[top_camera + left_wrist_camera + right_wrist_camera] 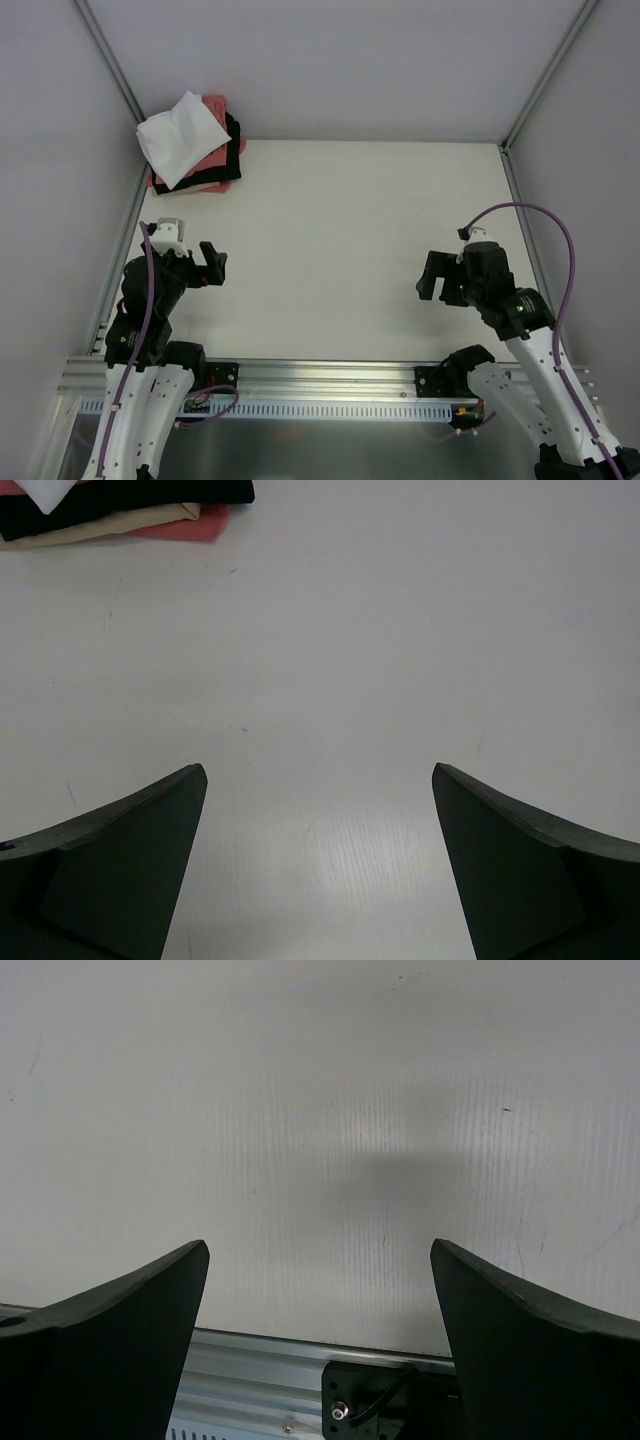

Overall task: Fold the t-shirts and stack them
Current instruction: Put the neatly folded tshirt into the corner of the board with the left arm

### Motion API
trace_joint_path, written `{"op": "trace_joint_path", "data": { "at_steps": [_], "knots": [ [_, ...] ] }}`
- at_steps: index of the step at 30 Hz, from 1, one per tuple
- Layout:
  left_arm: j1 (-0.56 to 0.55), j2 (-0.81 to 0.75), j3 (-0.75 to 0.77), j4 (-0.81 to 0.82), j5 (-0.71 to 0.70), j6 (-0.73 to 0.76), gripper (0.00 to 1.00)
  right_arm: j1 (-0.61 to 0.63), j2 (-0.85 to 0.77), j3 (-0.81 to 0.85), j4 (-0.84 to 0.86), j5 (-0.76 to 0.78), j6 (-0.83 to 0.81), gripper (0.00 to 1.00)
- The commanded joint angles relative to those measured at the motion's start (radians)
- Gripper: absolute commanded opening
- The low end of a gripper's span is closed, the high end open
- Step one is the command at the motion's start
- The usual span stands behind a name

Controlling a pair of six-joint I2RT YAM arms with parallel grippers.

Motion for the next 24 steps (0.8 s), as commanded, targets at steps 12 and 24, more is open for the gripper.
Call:
{"op": "trace_joint_path", "data": {
  "at_steps": [12, 24],
  "knots": [
    [0.003, 0.014, 0.015, -0.008, -0.018, -0.007, 0.99, 0.005, -0.01, 0.009, 0.046, -0.053, -0.032, 0.99],
    [0.003, 0.043, 0.015, -0.008, -0.007, -0.01, 0.99, 0.069, 0.58, 0.25, 0.392, -0.422, -0.028, 1.0]
  ]
}}
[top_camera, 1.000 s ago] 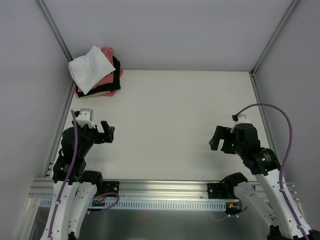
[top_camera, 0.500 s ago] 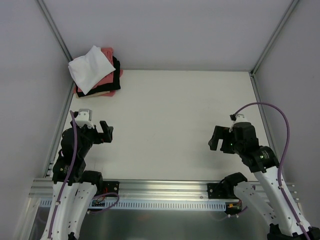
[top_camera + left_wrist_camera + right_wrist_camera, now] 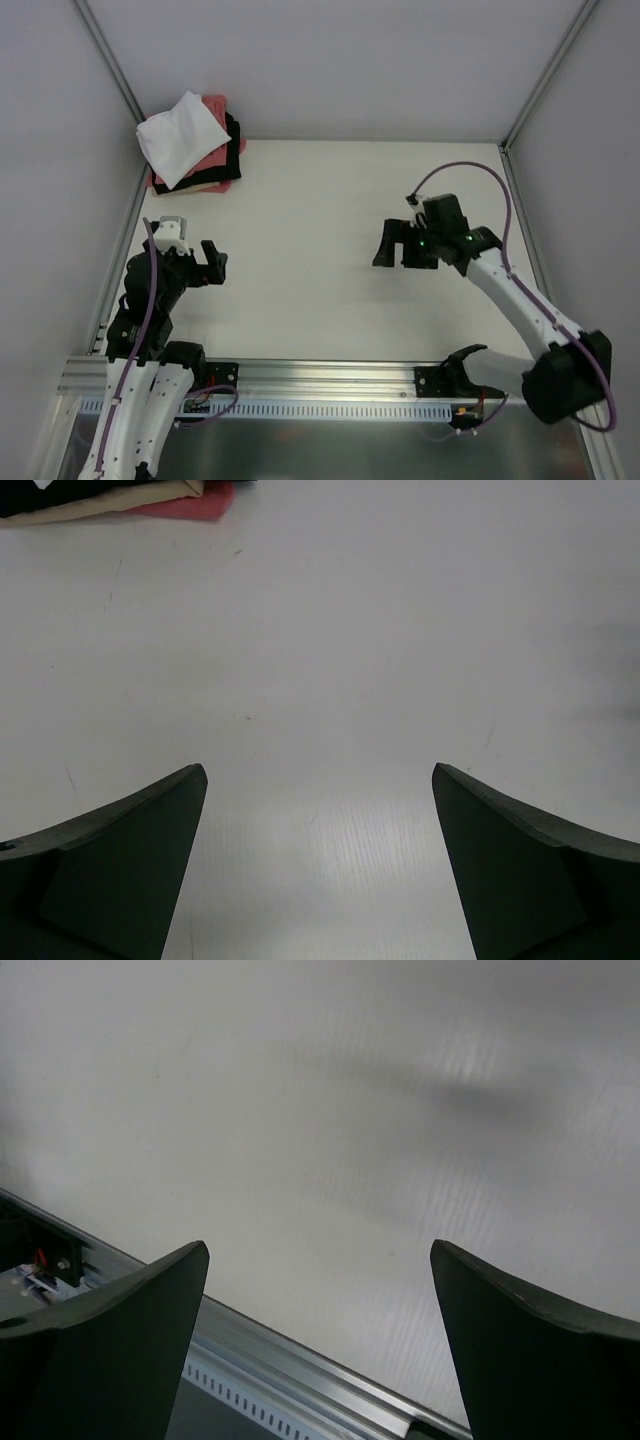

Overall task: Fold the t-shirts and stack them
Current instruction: Put the neatly folded tshirt into the corner of the board with the left arm

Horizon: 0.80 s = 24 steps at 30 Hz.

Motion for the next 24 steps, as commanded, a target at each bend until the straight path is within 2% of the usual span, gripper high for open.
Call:
{"op": "trace_joint_path", "data": {
  "at_steps": [1, 2, 5, 7, 10, 11, 13, 14, 16, 17, 19, 20, 21, 22, 24],
  "knots": [
    [0.003, 0.017, 0.015, -0.001, 0.005, -0.009, 0.98, 0.047, 0.199, 0.195, 0.172, -0.121, -0.015, 0.99],
    [0.003, 0.023, 0.013, 0.0, 0.002, -0.007, 0.99, 0.07, 0.307, 0.297, 0.169, -0.134, -0.018, 1.0],
    [0.003, 0.038, 0.018, -0.004, -0.015, -0.009, 0.99, 0.112, 0.478, 0.444, 0.147, -0.15, -0.023, 0.99],
    [0.003, 0.046, 0.021, 0.014, -0.036, -0.01, 0.99, 0.123, 0.517, 0.513, 0.149, -0.171, -0.009, 1.0],
    [0.003, 0.106, 0.059, 0.06, -0.135, -0.058, 0.99, 0.133, 0.511, 0.476, 0.188, -0.181, 0.01, 0.99],
    [0.003, 0.165, 0.083, 0.13, -0.145, -0.082, 0.99, 0.132, 0.502, 0.458, 0.189, -0.181, 0.008, 0.99],
    [0.003, 0.239, 0.097, 0.251, -0.126, -0.096, 0.99, 0.133, 0.462, 0.391, 0.191, -0.178, -0.007, 1.0],
    [0.003, 0.336, 0.131, 0.361, -0.113, -0.096, 0.99, 0.132, 0.444, 0.366, 0.189, -0.174, -0.012, 0.99],
    [0.003, 0.467, 0.203, 0.433, -0.09, -0.077, 0.99, 0.132, 0.379, 0.314, 0.186, -0.178, -0.021, 0.99],
    [0.003, 0.62, 0.326, 0.436, -0.089, -0.06, 0.99, 0.132, 0.356, 0.27, 0.182, -0.176, -0.026, 0.99],
    [0.003, 0.783, 0.476, 0.403, -0.072, -0.024, 0.99, 0.13, 0.287, 0.21, 0.165, -0.161, -0.033, 0.99],
    [0.002, 0.939, 0.636, 0.378, -0.072, -0.018, 0.99, 0.129, 0.267, 0.194, 0.163, -0.159, -0.036, 0.99],
    [0.002, 1.013, 0.713, 0.331, -0.075, -0.014, 0.99, 0.127, 0.249, 0.18, 0.154, -0.155, -0.041, 1.0],
    [-0.001, 1.155, 0.878, 0.298, -0.093, 0.005, 0.99, 0.123, 0.22, 0.16, 0.15, -0.153, -0.044, 0.99],
    [-0.009, 1.289, 1.045, 0.205, -0.141, 0.041, 0.99, 0.115, 0.197, 0.142, 0.142, -0.158, -0.046, 0.99]
  ]
}}
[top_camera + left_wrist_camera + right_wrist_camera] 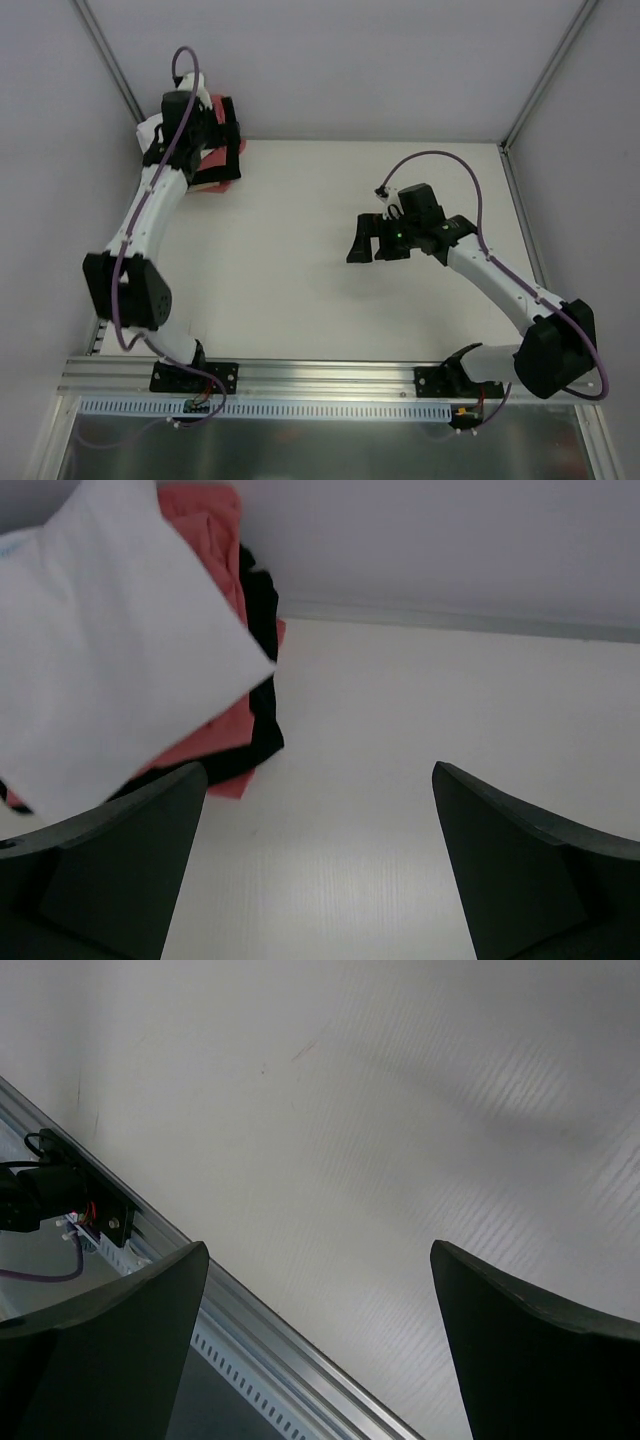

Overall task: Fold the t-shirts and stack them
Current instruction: Put the neatly folded tshirt into the corner of the board with the left arm

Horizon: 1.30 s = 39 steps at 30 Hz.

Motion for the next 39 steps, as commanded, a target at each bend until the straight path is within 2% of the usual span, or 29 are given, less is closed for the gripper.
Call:
{"op": "trace_joint_path", "data": {
  "at_steps": [1, 4, 7, 10, 15, 17, 21, 23, 24, 26, 28, 31, 34, 36, 39],
  "knots": [
    [-0.02, 0.266, 0.356, -0.112, -0.072, 0.081, 0.99, -0.025, -0.075, -0.024, 0.005, -0.011, -0.024, 0.99],
    [-0.039, 0.484, 0.632, -0.237, -0.133, 0.121, 0.99, -0.032, -0.089, -0.058, 0.037, -0.047, -0.007, 1.0],
    [-0.042, 0.555, 0.659, -0.182, -0.178, 0.118, 0.99, -0.038, -0.072, -0.072, 0.051, -0.079, 0.0, 1.0],
    [-0.042, 0.62, 0.719, -0.204, -0.272, 0.133, 0.99, -0.042, -0.068, -0.089, 0.051, -0.09, -0.001, 1.0],
    [-0.026, 0.563, 0.652, -0.191, -0.414, 0.139, 0.99, -0.052, -0.054, -0.109, 0.048, -0.088, -0.024, 1.0],
    [-0.008, 0.525, 0.595, -0.157, -0.413, 0.139, 0.99, -0.057, -0.043, -0.112, 0.054, -0.091, -0.029, 1.0],
    [0.05, 0.502, 0.6, -0.224, -0.398, 0.09, 0.99, -0.057, -0.029, -0.124, 0.065, -0.1, -0.024, 0.99],
    [0.078, 0.436, 0.514, -0.206, -0.404, 0.089, 0.99, -0.057, -0.032, -0.133, 0.064, -0.097, -0.023, 1.0],
    [0.087, 0.41, 0.482, -0.194, -0.372, 0.057, 0.99, -0.058, -0.035, -0.138, 0.065, -0.093, -0.024, 1.0],
    [0.196, 0.341, 0.387, -0.195, -0.297, -0.018, 0.99, -0.057, -0.044, -0.15, 0.065, -0.088, -0.024, 1.0],
    [0.303, 0.275, 0.272, -0.149, -0.142, -0.124, 0.99, -0.058, -0.052, -0.155, 0.067, -0.087, -0.018, 1.0],
    [0.352, 0.208, 0.126, -0.019, -0.015, -0.144, 0.99, -0.057, -0.066, -0.173, 0.07, -0.084, -0.011, 1.0],
    [0.409, 0.197, 0.052, 0.059, 0.071, -0.19, 0.99, -0.06, -0.075, -0.187, 0.062, -0.074, -0.012, 0.99],
    [0.481, 0.22, 0.006, 0.111, 0.212, -0.271, 0.96, -0.06, -0.083, -0.193, 0.054, -0.067, -0.017, 1.0],
    [0.524, 0.265, 0.0, 0.208, 0.34, -0.292, 0.94, -0.061, -0.092, -0.194, 0.047, -0.062, -0.02, 0.99]
  ]
}}
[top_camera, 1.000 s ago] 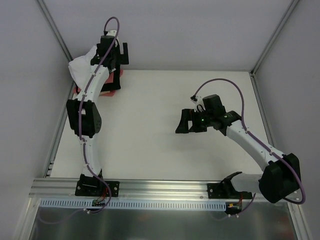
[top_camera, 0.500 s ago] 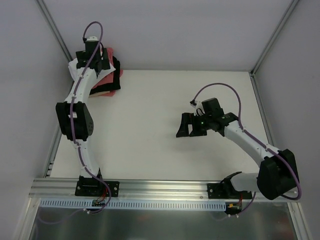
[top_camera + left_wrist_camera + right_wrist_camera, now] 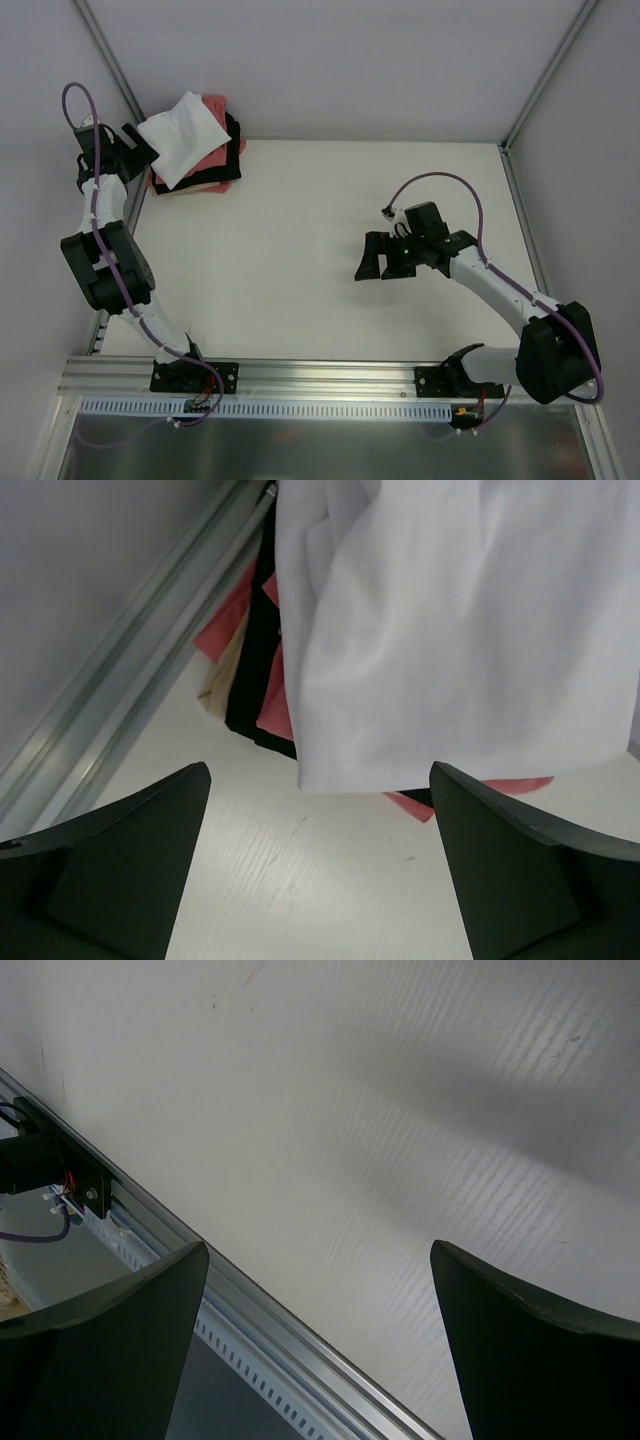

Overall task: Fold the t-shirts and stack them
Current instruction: Put the neatly folded tshirt into the corner of the board with the left arm

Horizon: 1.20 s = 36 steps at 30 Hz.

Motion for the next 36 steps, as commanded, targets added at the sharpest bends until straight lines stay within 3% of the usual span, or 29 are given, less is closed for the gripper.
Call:
{"op": "trace_joint_path", "data": {
  "at_steps": [1, 11, 36],
  "knots": [
    [0.031, 0.046, 0.004, 0.16, 0.247, -0.075, 0.94, -0.008, -0.042, -0.007, 0.002, 0.012, -0.012, 0.99],
    [0.101, 0.227, 0.076, 0.309, 0.444, -0.19, 0.92, -0.022, 0.011, 0.019, 0.002, -0.002, -0.012, 0.99],
    [0.109, 0.466, 0.311, 0.306, 0.492, -0.211, 0.88, -0.037, 0.152, 0.071, 0.045, -0.051, 0.018, 1.0]
  ]
}}
